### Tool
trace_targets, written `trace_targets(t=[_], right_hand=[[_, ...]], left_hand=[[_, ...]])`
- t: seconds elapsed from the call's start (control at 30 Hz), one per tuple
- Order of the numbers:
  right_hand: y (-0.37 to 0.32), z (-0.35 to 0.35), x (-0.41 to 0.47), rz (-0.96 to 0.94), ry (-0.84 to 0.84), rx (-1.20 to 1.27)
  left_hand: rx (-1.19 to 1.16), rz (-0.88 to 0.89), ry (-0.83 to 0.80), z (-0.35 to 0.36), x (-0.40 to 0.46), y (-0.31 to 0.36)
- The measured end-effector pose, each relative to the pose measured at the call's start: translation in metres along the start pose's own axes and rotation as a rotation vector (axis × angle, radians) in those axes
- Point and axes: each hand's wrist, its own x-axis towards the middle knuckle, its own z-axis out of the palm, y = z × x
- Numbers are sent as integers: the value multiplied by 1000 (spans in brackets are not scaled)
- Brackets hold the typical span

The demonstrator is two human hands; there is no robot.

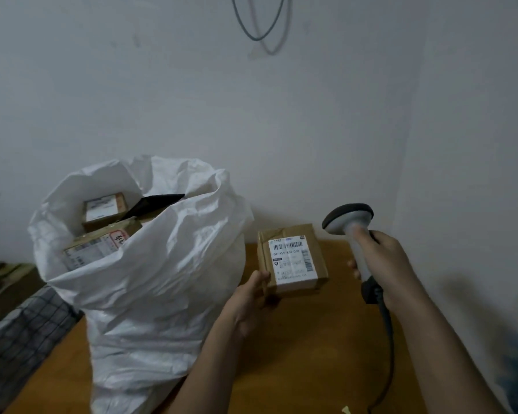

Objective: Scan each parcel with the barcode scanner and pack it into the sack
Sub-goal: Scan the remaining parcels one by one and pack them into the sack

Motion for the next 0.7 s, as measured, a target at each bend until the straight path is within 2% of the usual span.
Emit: trace_targets(t=[0.23, 0.7], right_hand=[[-30, -33, -25, -78, -145, -70], [-63, -82, -61, -215, -169, -87]], left_hand=[[-91, -16, 153, 30, 20, -15], [-214, -10, 269, 65, 23, -21]])
